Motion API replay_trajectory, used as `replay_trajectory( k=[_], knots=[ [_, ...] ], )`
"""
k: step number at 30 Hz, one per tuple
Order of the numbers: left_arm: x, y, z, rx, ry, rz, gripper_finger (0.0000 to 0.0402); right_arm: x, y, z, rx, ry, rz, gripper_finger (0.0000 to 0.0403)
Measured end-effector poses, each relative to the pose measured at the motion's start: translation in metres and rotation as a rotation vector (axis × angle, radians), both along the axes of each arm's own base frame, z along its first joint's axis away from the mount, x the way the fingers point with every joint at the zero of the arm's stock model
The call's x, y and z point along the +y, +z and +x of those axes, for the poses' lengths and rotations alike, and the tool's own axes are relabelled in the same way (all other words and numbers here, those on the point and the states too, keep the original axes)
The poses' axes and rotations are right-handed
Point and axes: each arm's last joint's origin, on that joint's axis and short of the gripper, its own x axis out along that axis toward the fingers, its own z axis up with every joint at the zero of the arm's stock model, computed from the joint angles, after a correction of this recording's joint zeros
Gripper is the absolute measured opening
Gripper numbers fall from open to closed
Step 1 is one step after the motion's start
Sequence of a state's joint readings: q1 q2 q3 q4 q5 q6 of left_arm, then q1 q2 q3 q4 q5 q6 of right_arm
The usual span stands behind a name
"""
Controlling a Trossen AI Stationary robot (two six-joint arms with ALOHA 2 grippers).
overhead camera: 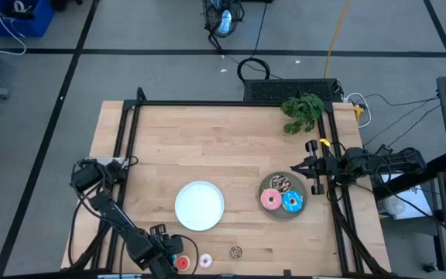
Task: Pick & Place donuts
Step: Put the small blue donut on the white plate
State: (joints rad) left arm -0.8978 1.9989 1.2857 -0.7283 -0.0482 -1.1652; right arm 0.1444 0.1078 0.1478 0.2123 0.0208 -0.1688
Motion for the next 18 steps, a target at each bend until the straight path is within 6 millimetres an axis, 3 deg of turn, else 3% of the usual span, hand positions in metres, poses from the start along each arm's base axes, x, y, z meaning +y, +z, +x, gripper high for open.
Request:
replay_trajectory(
  k=[9, 14, 18],
  knots=[
    [0.004, 0.014, 0.009, 0.109, -0.078, -0.005, 0.0021, 0.0, 0.0, 0.0, 0.001, 0.0, 0.0, 0.0],
    [0.016, 0.016, 0.014, 0.154, -0.101, 0.028, 0.0031, 0.0, 0.0, 0.0, 0.001, 0.0, 0.0, 0.0],
    [0.03, 0.03, 0.017, 0.156, -0.137, 0.052, 0.0033, 0.0, 0.0, 0.0, 0.001, 0.0, 0.0, 0.0]
  ],
)
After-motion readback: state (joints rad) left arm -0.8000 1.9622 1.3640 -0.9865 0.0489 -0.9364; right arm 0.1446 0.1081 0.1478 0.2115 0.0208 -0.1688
